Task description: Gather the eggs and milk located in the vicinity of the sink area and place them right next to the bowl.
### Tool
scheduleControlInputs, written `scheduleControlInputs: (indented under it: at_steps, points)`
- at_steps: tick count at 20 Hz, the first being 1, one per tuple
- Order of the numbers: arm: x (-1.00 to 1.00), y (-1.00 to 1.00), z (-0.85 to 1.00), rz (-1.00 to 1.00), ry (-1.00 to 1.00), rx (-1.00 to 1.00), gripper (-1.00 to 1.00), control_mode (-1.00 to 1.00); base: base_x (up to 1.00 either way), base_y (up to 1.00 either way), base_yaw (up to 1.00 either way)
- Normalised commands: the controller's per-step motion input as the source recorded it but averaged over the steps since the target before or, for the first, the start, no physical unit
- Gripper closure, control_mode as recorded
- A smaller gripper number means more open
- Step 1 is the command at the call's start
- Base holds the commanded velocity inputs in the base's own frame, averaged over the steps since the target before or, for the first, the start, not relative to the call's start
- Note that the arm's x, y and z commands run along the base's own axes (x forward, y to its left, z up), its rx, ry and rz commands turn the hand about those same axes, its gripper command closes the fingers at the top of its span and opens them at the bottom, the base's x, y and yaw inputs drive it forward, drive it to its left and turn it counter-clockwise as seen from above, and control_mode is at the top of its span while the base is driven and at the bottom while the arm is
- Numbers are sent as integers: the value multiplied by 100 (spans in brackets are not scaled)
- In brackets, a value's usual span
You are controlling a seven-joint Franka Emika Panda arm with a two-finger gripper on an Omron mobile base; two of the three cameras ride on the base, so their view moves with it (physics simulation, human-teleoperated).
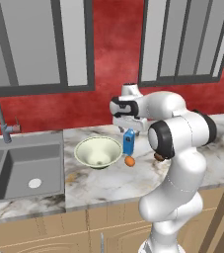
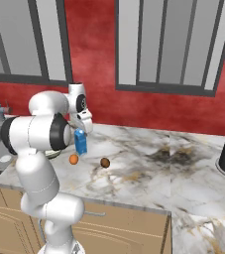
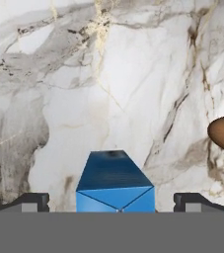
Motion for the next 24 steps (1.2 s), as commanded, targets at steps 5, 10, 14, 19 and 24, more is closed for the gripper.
scheduleControlInputs:
  at_steps: [5, 10, 14, 19, 24]
  points:
    - [0, 0, -8, 0, 0, 2, -100, -100, 0, 0, 0]
    - [0, 0, -9, 0, 0, 2, 100, -100, 0, 0, 0]
    - [0, 0, -9, 0, 0, 2, 100, -100, 0, 0, 0]
    - [0, 0, -1, 0, 0, 0, 100, -100, 0, 0, 0]
    - [-1, 6, 0, 0, 0, 1, 100, -100, 0, 0, 0]
